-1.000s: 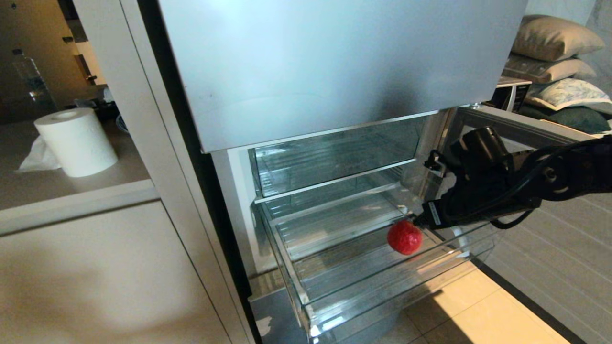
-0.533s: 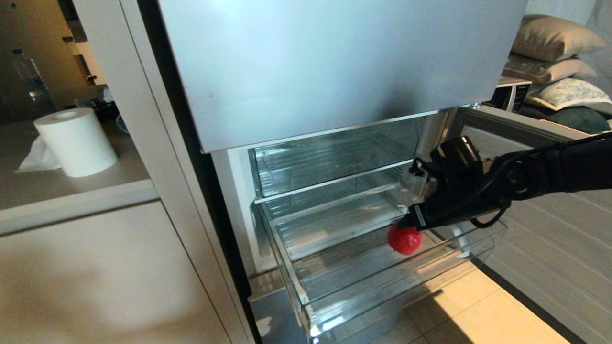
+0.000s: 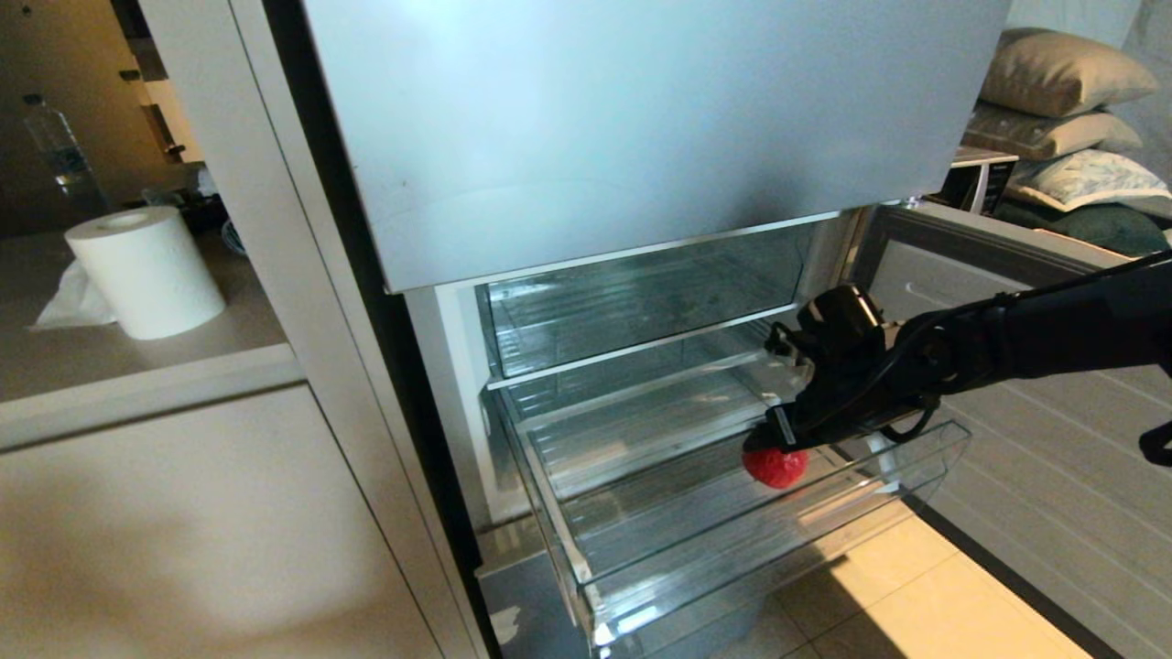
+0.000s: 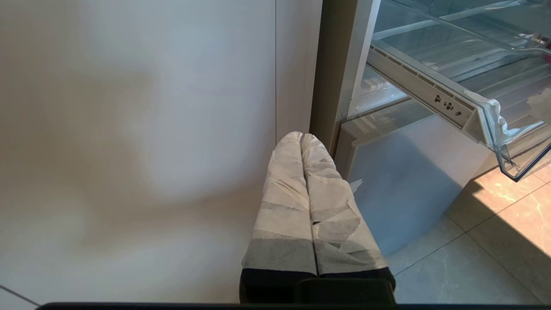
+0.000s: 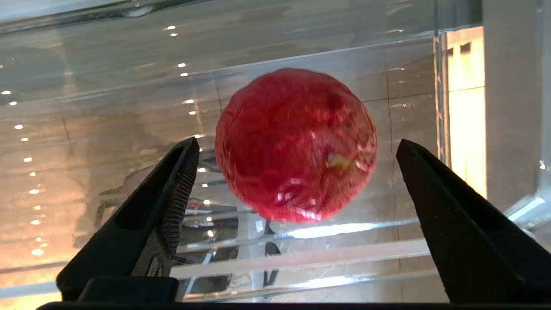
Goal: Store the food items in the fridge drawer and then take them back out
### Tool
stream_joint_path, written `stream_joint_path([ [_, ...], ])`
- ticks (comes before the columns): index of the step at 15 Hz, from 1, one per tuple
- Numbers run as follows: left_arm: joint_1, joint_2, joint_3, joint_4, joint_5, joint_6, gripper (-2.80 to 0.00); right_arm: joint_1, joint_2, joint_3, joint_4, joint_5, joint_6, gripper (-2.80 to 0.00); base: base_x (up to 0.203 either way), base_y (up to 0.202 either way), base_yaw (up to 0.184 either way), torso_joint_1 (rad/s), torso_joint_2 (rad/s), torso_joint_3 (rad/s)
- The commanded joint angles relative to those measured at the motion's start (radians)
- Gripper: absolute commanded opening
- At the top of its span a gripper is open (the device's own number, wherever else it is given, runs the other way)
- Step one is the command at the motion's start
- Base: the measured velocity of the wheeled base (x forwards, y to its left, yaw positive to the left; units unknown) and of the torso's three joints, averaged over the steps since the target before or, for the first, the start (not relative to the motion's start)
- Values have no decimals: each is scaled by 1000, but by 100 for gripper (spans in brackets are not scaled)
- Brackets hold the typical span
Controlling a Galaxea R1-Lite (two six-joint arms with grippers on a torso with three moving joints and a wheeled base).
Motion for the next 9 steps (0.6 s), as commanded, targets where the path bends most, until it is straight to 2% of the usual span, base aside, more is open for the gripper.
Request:
stream_joint_path([
  [1,0,0,0,1,0,0,-280,2,28,-20,2,-1,5,0,0,0,0,0,0,0],
  [9,0,0,0,1,1,0,-280,19,40,3,-8,-7,33,0,0,0,0,0,0,0],
])
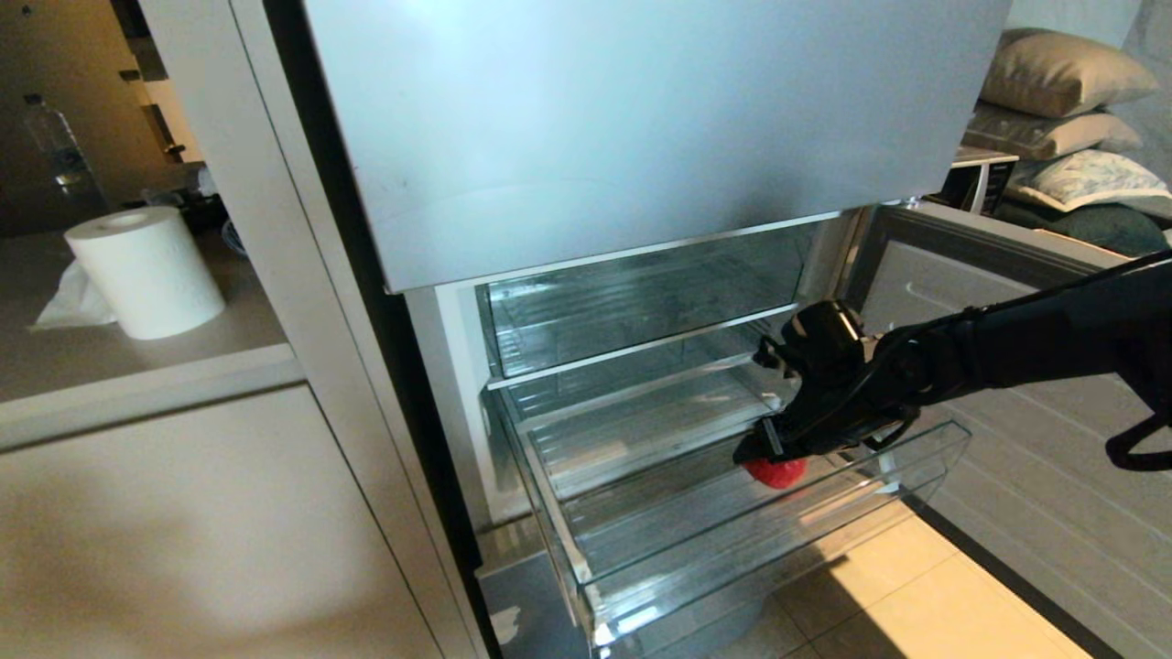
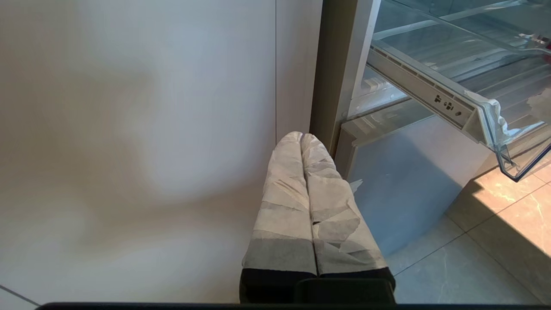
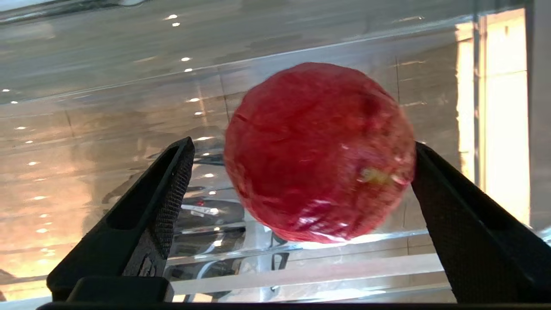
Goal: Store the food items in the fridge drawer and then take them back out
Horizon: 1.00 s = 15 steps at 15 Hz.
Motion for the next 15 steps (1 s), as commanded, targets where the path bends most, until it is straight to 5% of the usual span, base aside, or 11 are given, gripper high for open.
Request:
stream_joint_path([
  [1,0,0,0,0,0,0,-280,2,-1,3,1,-7,1,0,0,0,0,0,0,0],
  [3,0,-2,0,0,0,0,-280,5,2,3,1,-29,1,0,0,0,0,0,0,0],
  [4,0,0,0,0,1,0,-280,7,2,5,1,-32,1,-123,0,0,0,0,0,0],
  [5,0,0,0,0,-1,0,-280,9,2,9,1,-37,1,-280,0,0,0,0,0,0],
  [15,0,0,0,0,0,0,-280,52,-106,26,-24,-108,12,-280,0,0,0,0,0,0],
])
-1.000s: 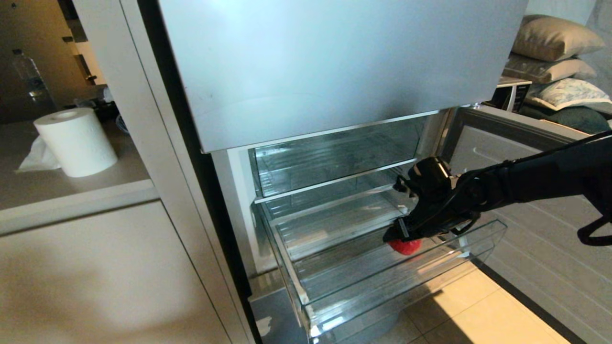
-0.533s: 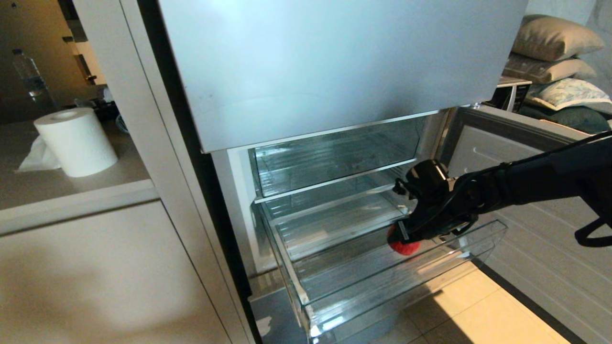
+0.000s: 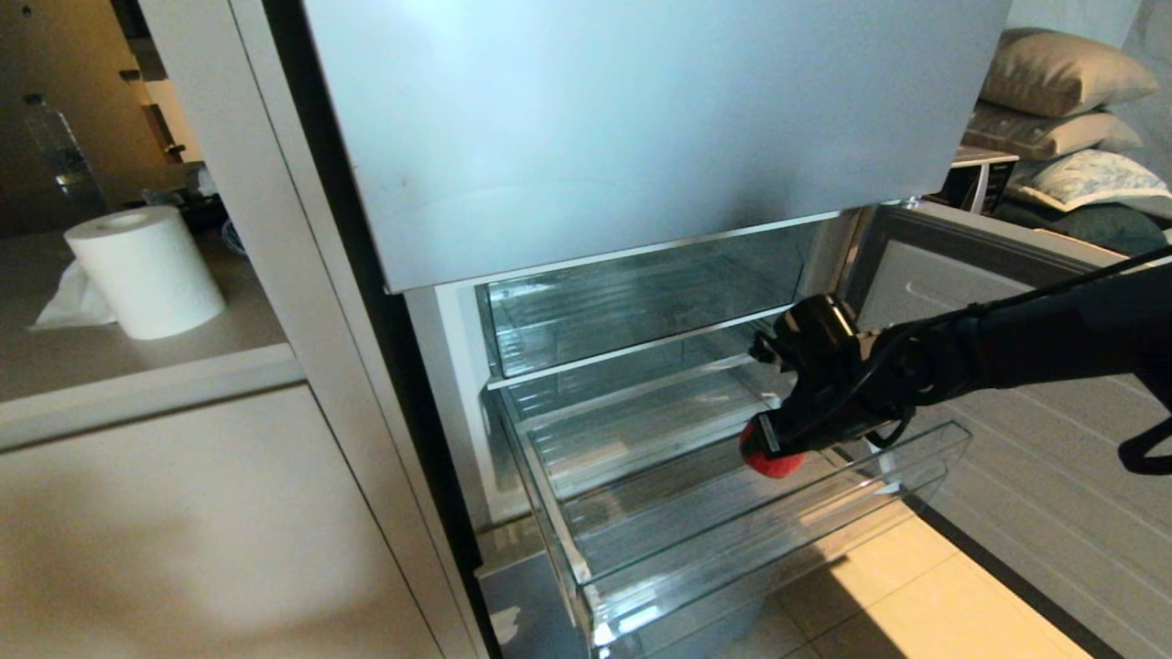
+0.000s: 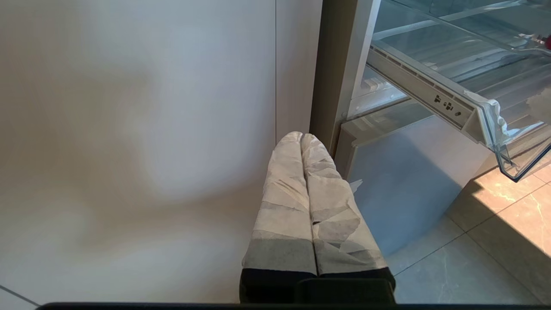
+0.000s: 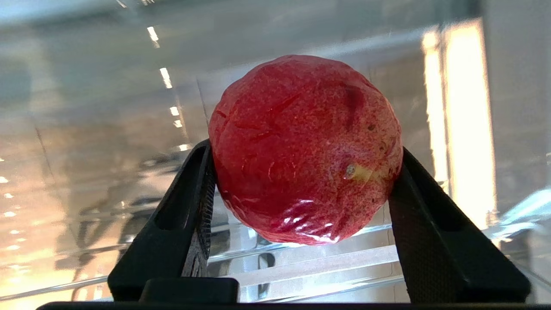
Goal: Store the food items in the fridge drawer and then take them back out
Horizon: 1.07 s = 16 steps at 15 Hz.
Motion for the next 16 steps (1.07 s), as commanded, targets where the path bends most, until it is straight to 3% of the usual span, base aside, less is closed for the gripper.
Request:
stream_joint_path([
  [1,0,0,0,0,1,0,-280,15,-103,32,-20,-2,0,-280,0,0,0,0,0,0],
  [16,0,0,0,0,0,0,-280,121,-674,458,-125,-128,-1,-280,0,0,0,0,0,0],
])
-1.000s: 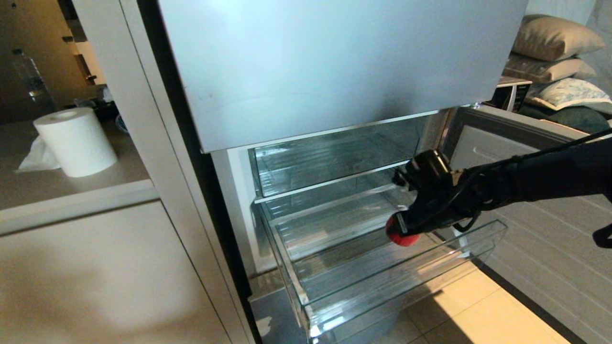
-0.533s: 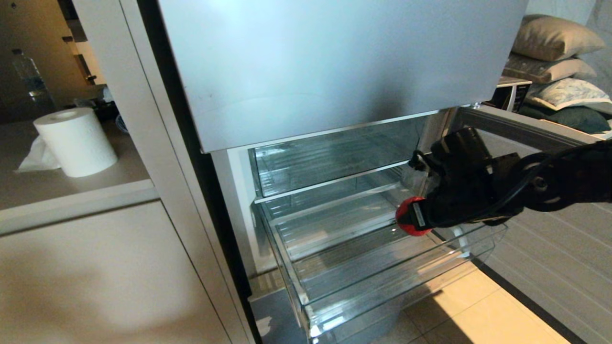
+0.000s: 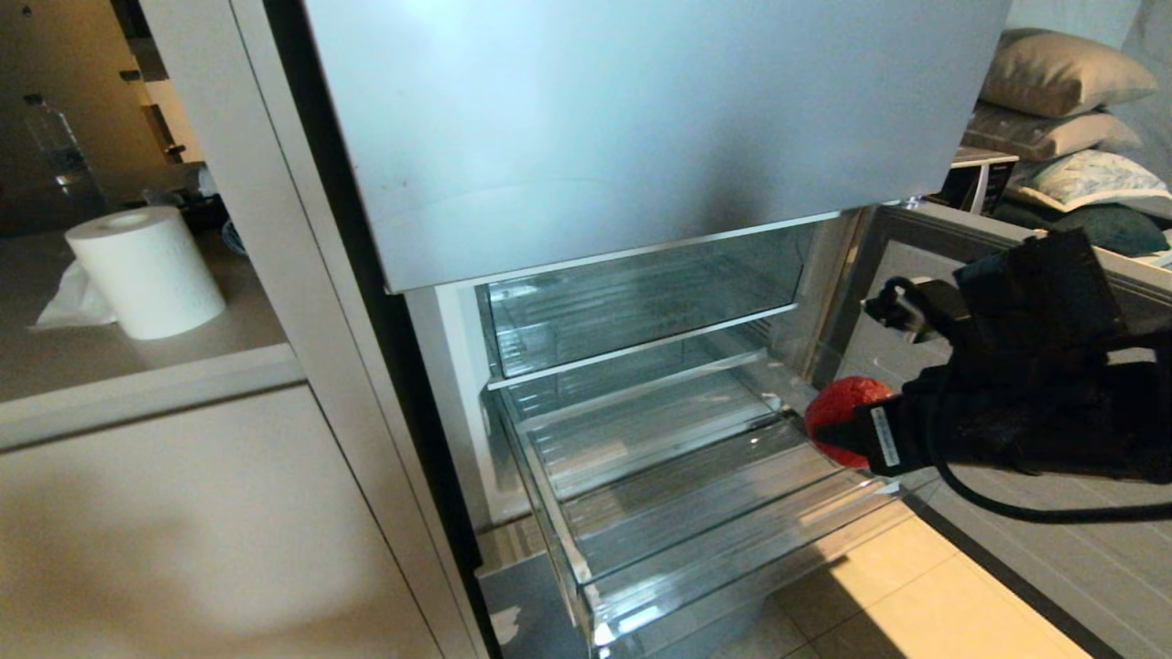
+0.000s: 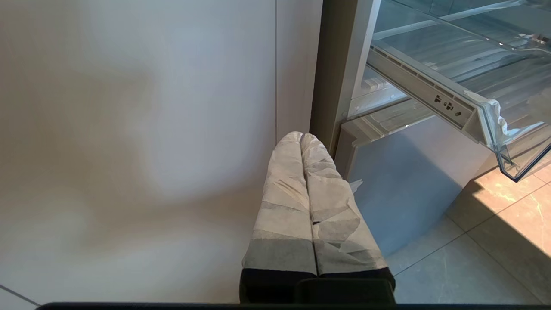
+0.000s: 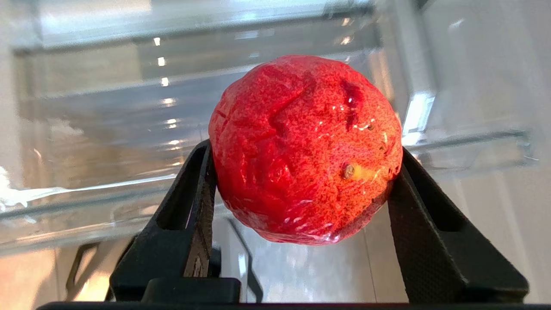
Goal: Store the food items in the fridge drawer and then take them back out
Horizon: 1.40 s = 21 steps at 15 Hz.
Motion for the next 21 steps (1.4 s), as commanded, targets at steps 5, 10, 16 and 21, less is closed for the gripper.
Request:
stream_joint_path([
  [5,1,0,0,0,0,0,-280,1,-458,169,-38,-48,0,-280,0,0,0,0,0,0],
  [10,1,0,0,0,-1,0,-280,-338,-879,280,-44,-52,-12,-280,0,0,0,0,0,0],
  [16,1,0,0,0,-1,0,-280,-421,-1291,639,-46,110,-60,-280,0,0,0,0,0,0],
  [21,1,0,0,0,1,0,-280,-477,-1370,1045,-253,219,-170,-280,0,0,0,0,0,0],
])
